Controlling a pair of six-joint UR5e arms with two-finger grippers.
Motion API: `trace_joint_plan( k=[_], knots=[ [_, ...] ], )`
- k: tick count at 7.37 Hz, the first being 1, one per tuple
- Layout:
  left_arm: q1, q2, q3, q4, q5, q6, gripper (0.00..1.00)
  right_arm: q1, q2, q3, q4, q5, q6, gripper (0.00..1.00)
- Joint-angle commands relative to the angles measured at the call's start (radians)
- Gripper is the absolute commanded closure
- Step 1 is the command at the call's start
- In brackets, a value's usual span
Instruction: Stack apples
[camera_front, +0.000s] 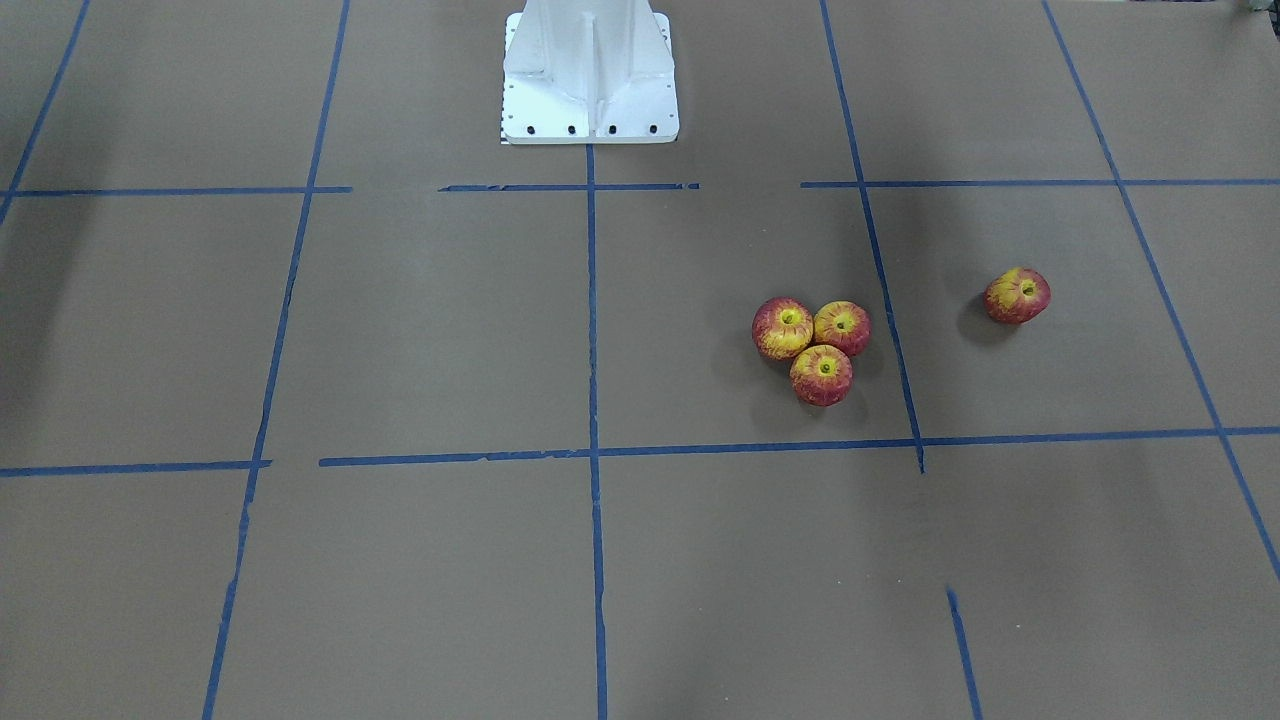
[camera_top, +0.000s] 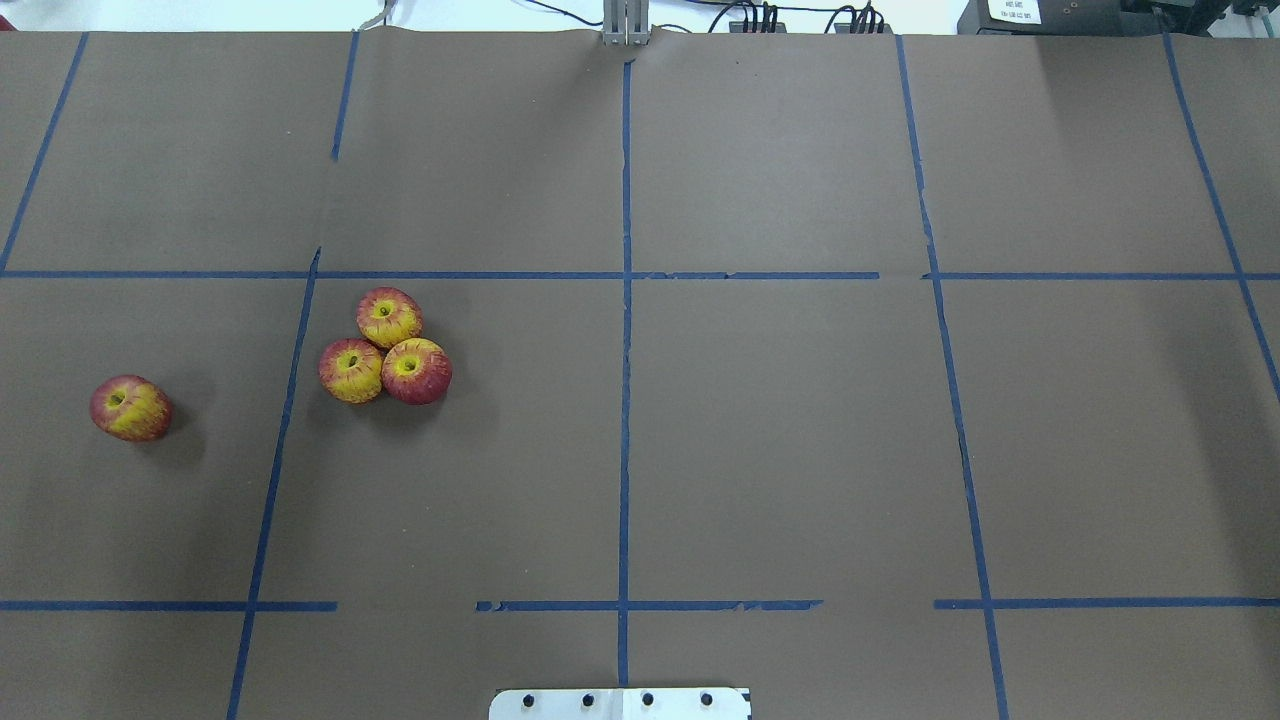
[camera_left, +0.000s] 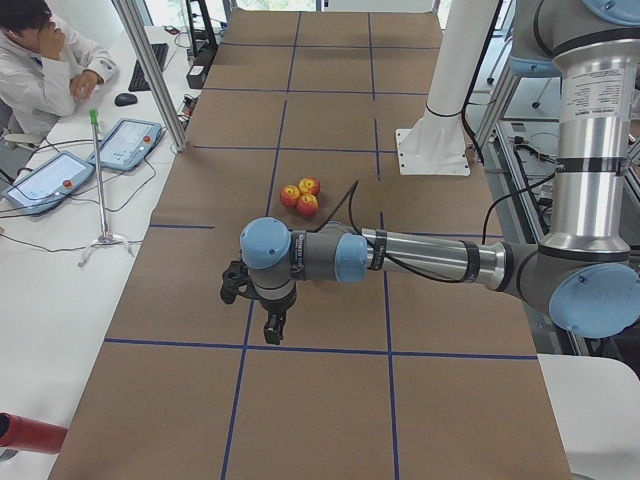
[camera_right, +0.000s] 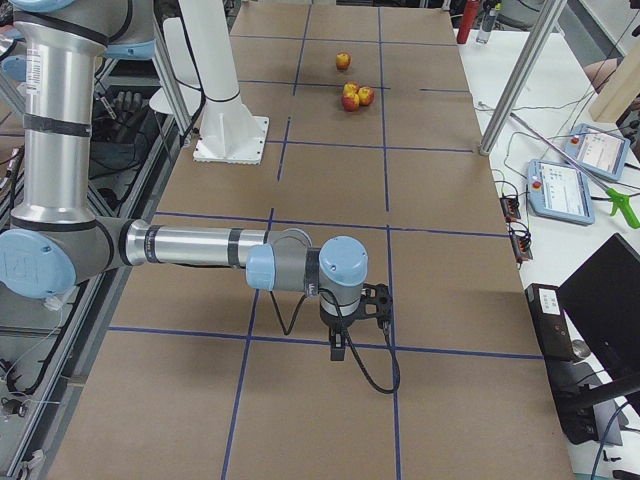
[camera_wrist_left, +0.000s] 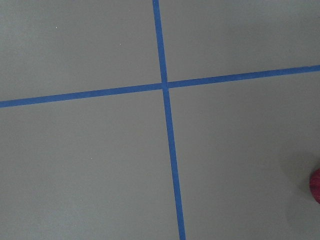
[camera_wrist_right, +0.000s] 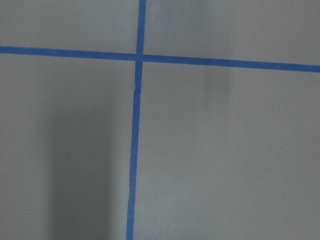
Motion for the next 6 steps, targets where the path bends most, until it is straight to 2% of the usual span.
trace_joint_plan(
  k=[1,4,5,6],
  knots=[
    [0.001,-0.002,-0.007,0.002,0.004,-0.002,0.00,0.000,0.000,0.000,0.000,0.000,0.000,0.00],
    [-0.001,0.007,-0.011,-0.017,0.002,-0.003,0.00,0.000,0.000,0.000,0.000,0.000,0.000,0.00],
    [-0.001,0.012,-0.010,-0.056,-0.025,-0.005,0.00,0.000,0.000,0.000,0.000,0.000,0.000,0.00],
    [0.022,0.015,-0.002,-0.098,-0.106,-0.005,0.00,0.000,0.000,0.000,0.000,0.000,0.000,0.00]
  ],
)
